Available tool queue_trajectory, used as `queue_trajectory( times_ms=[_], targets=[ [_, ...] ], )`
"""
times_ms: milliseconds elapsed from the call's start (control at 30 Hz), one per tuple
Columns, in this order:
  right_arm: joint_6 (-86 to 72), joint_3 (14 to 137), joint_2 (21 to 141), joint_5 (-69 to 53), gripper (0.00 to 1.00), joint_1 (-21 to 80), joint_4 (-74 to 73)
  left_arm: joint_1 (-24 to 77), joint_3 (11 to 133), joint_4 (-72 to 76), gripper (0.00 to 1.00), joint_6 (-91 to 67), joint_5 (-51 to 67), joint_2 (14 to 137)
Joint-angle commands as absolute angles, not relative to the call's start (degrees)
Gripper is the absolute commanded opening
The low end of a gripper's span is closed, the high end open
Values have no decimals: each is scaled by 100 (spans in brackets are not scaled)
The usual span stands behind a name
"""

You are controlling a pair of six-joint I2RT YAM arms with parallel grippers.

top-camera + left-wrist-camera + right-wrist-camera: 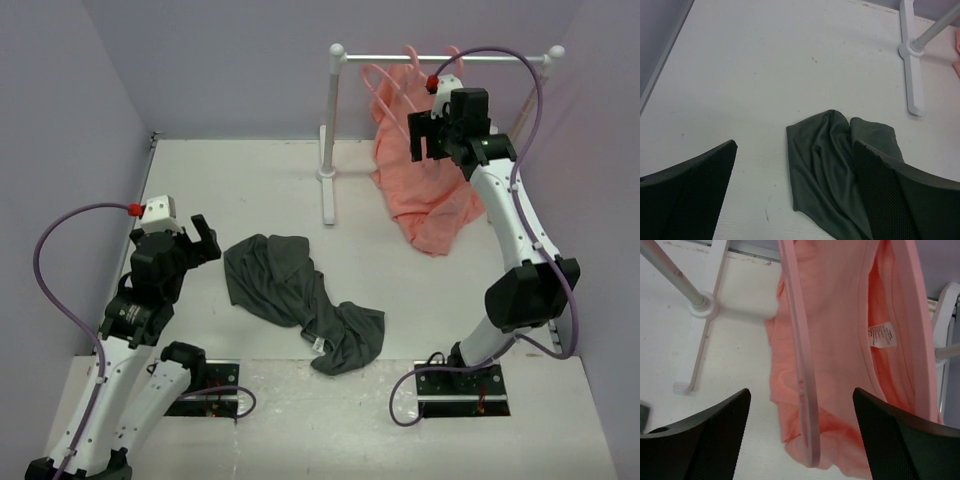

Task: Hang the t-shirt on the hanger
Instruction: Pick up the hanger from the clothesline.

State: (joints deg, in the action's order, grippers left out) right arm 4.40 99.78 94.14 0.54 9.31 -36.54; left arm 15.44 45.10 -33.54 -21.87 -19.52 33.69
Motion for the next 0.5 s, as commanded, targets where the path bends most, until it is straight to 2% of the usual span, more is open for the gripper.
queue_trajectory(
  times_ms=[0,100,200,333,400,467],
  targets=[
    [652,10538,9761,-982,68,879,-4009,1556,4465,-3138,100,-2136,-1863,3401],
    [502,10731,9948,-1289,48,879,-4068,1556,4465,-3112,100,-2111,-1765,3509],
    [395,10702,9968,-1230,36,879,-4002,1556,4465,-3104,100,-2085,-1710,3524],
    [337,10705,9955,-1279,28,879,-3999,1556,4456,-3069,100,-2066,-1651,3526],
    [306,10696,9922,-1303,12,879,-3998,1556,4456,-3076,100,-2057,-1634,3533],
    [222,10679,9880,-1421,4,870,-3947,1556,4447,-3068,100,-2048,-1592,3542]
  ],
)
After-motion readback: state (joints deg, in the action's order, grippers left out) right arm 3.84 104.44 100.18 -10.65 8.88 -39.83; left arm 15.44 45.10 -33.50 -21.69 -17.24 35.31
